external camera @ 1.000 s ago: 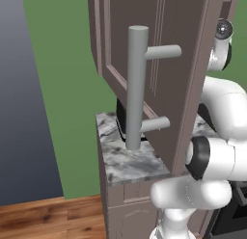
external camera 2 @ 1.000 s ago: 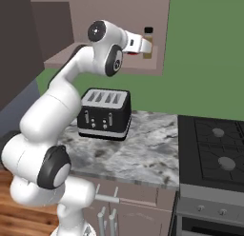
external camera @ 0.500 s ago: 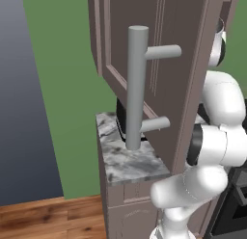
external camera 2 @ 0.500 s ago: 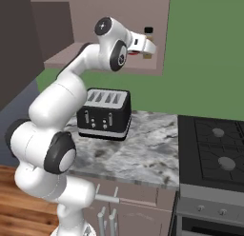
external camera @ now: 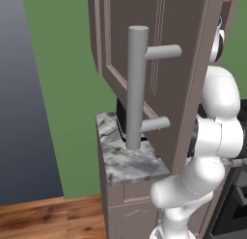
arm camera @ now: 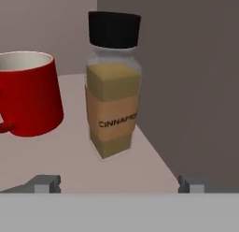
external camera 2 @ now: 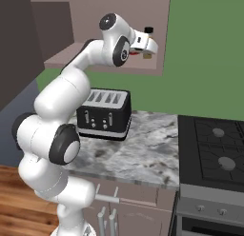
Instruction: Take the cinnamon bottle from the cabinet and place it on the dining table, next to the plate with the cupcake. Then take the chocolate from the dining counter and place it on the cupcake plate.
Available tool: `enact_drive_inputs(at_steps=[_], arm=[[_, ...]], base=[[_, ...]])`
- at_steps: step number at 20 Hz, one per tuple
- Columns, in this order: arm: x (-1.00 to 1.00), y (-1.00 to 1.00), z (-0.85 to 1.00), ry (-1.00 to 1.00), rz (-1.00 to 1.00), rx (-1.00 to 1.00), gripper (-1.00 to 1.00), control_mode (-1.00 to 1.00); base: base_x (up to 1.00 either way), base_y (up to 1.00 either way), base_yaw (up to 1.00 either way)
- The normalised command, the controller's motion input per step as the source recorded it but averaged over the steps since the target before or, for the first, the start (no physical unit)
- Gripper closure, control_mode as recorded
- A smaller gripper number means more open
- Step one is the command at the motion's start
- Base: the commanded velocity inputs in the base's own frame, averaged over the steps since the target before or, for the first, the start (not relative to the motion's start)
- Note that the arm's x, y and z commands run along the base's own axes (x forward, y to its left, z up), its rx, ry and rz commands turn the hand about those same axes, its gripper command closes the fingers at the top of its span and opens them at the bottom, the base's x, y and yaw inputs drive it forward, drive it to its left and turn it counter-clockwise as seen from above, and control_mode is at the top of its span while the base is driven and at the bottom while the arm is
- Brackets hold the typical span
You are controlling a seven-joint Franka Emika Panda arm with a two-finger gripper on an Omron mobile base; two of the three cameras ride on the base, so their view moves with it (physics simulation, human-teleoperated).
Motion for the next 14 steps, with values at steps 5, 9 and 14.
enact_drive_inputs(at_steps=[5,9,14], arm=[[0.15,-0.11,-0.08,-0.04,0.0,-0.04,-1.0,-1.0],[0.2,-0.1,-0.04,-0.04,0.0,-0.03,-1.0,-1.0],[0.29,-0.1,0.0,0.0,0.0,0.0,-1.0,-1.0]], base=[[0.0,0.0,0.0],[0.0,0.0,0.0],[0.0,0.0,0.0]])
